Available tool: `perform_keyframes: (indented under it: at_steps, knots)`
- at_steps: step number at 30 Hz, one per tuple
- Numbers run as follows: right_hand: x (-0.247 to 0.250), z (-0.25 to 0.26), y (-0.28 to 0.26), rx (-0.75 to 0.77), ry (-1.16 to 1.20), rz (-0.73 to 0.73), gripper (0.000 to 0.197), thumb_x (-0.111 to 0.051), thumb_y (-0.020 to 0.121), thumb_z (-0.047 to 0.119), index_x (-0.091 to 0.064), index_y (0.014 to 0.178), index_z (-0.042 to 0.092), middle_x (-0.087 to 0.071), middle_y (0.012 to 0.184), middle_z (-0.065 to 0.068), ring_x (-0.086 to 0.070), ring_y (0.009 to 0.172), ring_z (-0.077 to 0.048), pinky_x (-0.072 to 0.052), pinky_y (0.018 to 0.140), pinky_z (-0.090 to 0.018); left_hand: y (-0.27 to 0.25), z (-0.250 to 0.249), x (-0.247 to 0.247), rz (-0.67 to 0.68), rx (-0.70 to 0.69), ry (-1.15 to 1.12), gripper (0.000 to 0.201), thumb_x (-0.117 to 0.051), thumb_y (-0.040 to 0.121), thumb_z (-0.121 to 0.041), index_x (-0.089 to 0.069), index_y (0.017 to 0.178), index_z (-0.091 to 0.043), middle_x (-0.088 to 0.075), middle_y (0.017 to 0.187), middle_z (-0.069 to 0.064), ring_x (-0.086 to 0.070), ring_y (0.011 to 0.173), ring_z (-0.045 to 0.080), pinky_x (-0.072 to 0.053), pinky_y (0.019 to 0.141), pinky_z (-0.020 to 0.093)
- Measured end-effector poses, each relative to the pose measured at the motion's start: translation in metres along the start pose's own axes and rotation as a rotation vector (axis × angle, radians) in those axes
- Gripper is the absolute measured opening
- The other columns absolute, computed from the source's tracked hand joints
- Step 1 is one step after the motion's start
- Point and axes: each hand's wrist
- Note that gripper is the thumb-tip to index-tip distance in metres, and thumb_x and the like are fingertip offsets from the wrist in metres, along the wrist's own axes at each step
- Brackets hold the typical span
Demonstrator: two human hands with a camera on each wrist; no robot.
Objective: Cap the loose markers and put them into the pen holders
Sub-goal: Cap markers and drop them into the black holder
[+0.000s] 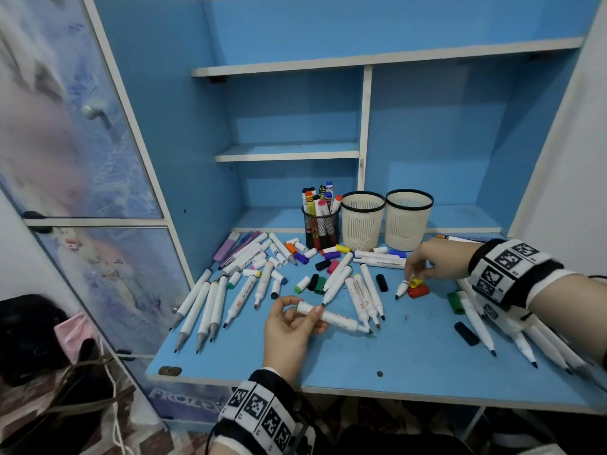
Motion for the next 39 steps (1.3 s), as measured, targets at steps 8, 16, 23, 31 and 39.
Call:
perform_keyframes:
  at_steps: [8,16,23,31,39]
  knots:
    - [-0.003,-0.009,-0.015,-0.009,-0.111,0.053,0.021,-0.058,0.085,0.01,-0.063,0.083,0.03,-0.062,0.079,0.012,-0.054,0.071,-0.001,-0.046,0.072,-0.016,0.0,0.0,-0.001,-0.005,0.004,0.002,0.028,-0.065,0.082,0.004,-0.046,0.103,-0.001,-0.068,0.068,0.014,-0.065,0.057,0.02,-0.057,0.061,0.025]
    - [-0.012,-0.03,-0.036,-0.103,-0.182,0.149,0.035,-0.051,0.082,0.002,-0.073,0.098,0.023,-0.06,0.074,0.015,-0.051,0.064,0.0,-0.035,0.059,-0.003,-0.001,0.0,0.0,0.007,-0.002,0.027,0.026,-0.065,0.082,0.003,-0.047,0.1,-0.004,-0.068,0.07,0.014,-0.066,0.059,0.019,-0.057,0.062,0.023]
    - [-0.009,-0.016,-0.032,-0.071,-0.069,0.075,0.031,-0.056,0.084,0.006,-0.069,0.107,0.023,-0.062,0.078,0.006,-0.055,0.076,-0.011,-0.047,0.077,-0.023,0.001,0.002,0.001,0.011,-0.012,0.035,0.027,-0.065,0.082,0.002,-0.047,0.103,-0.001,-0.069,0.069,0.011,-0.066,0.058,0.018,-0.057,0.06,0.022]
    - [0.007,0.043,0.01,0.089,-0.057,0.014,0.025,-0.056,0.091,0.014,-0.064,0.112,0.024,-0.061,0.103,0.004,-0.057,0.094,-0.014,-0.042,0.078,-0.021,0.002,0.002,-0.001,-0.018,0.002,0.036,0.03,-0.064,0.083,0.002,-0.046,0.107,0.001,-0.067,0.07,0.014,-0.066,0.057,0.018,-0.057,0.06,0.023]
    - [0.009,0.111,0.073,0.237,-0.082,0.002,0.044,-0.053,0.092,0.009,-0.05,0.133,0.025,-0.053,0.133,0.0,-0.049,0.12,-0.017,-0.038,0.093,-0.026,0.002,0.001,-0.003,-0.017,0.049,0.056,0.026,-0.066,0.083,0.0,-0.046,0.101,-0.004,-0.068,0.063,0.011,-0.064,0.053,0.018,-0.058,0.063,0.027]
Point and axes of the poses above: each hand's wrist, its own y-axis towards the middle knuckle, its own x-axis out of the back of the hand, z = x × y
